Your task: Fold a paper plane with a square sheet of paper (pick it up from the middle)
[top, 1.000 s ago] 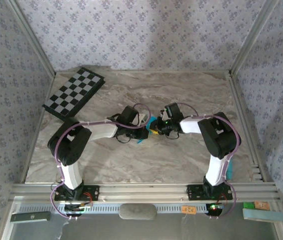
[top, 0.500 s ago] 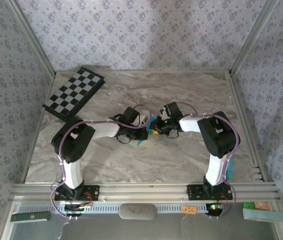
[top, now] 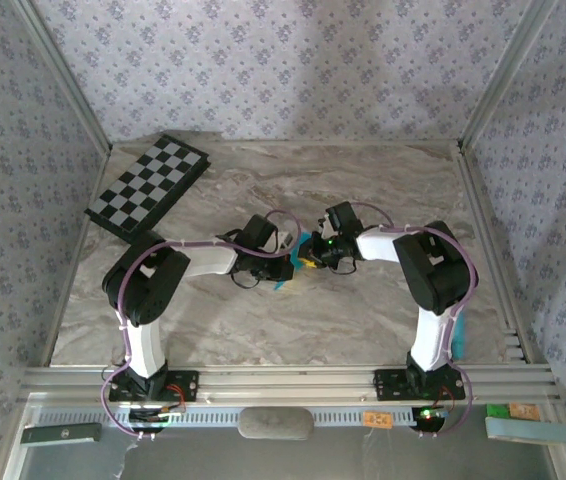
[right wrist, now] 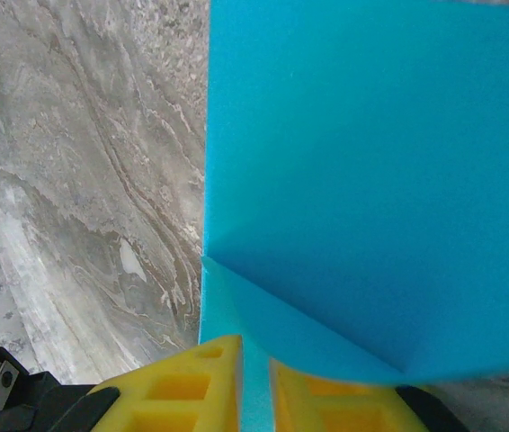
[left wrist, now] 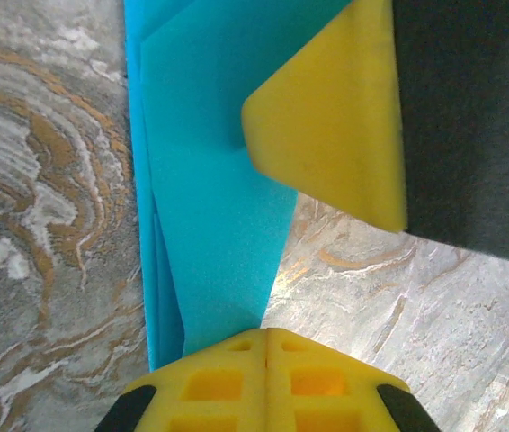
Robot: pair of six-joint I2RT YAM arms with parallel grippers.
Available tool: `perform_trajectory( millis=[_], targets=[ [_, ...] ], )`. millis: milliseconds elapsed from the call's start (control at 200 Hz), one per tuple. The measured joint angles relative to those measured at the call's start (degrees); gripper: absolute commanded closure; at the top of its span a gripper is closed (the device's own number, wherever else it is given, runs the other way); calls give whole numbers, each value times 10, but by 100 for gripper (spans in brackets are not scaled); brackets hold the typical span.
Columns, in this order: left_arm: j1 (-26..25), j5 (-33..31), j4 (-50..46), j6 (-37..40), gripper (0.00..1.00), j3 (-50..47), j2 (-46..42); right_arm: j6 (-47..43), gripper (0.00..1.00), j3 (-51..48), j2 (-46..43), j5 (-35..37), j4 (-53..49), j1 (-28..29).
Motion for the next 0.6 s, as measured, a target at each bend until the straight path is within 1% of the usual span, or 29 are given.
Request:
perform_trajectory(
  millis=[335,600],
  targets=[
    [2,0,11,3,99,-13,-3,-3,82,16,8,0,-21,1],
    [4,0,15,23,100,-38,-21,-13,83,35,17,0,-47,4]
  ],
)
